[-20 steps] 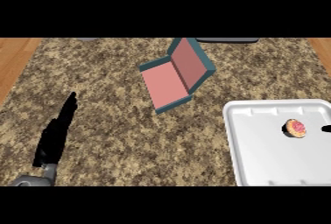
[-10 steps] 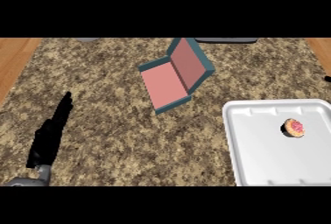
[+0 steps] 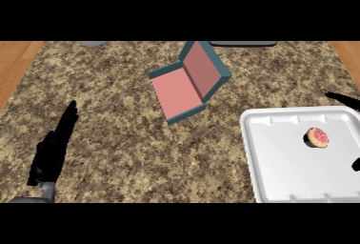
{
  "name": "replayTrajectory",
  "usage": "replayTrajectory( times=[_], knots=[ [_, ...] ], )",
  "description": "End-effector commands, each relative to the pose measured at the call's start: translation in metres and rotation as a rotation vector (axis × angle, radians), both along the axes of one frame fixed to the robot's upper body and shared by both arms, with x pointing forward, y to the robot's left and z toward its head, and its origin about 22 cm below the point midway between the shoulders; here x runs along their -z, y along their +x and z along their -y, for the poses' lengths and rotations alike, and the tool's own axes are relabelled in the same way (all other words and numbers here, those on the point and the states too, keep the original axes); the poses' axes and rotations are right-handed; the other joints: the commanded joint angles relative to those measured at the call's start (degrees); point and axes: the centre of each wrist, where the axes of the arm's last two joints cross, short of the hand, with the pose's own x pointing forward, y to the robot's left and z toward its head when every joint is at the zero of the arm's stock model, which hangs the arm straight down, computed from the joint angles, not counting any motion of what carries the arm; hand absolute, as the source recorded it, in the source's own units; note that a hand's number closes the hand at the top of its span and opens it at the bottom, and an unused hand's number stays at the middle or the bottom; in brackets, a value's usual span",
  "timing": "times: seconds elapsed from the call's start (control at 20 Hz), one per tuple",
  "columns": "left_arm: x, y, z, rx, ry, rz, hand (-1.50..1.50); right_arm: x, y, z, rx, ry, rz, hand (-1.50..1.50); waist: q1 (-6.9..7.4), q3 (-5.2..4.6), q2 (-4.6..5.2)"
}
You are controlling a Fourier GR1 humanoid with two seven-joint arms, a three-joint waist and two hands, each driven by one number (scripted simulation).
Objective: Pick the cupcake from the tray and place it in the cardboard box
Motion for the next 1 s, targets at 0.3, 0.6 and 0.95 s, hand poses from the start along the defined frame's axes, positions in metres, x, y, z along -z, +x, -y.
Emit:
replayTrajectory(
  times=[0.3,0.6,0.95],
  knots=[
    [-0.013,-0.010,-0.012,0.013,-0.006,0.006,0.00,0.016,-0.010,-0.009,0.035,-0.074,-0.055,-1.50,-0.11,0.02,-0.02],
    [0.005,-0.011,-0.011,0.006,0.010,-0.002,0.00,0.040,-0.010,0.000,0.034,-0.071,-0.051,-1.50,-0.03,0.03,0.03],
    [-0.004,-0.005,-0.003,-0.009,0.005,0.005,0.00,0.052,-0.016,0.009,0.049,-0.057,-0.052,-1.50,-0.05,0.04,0.02]
  ],
)
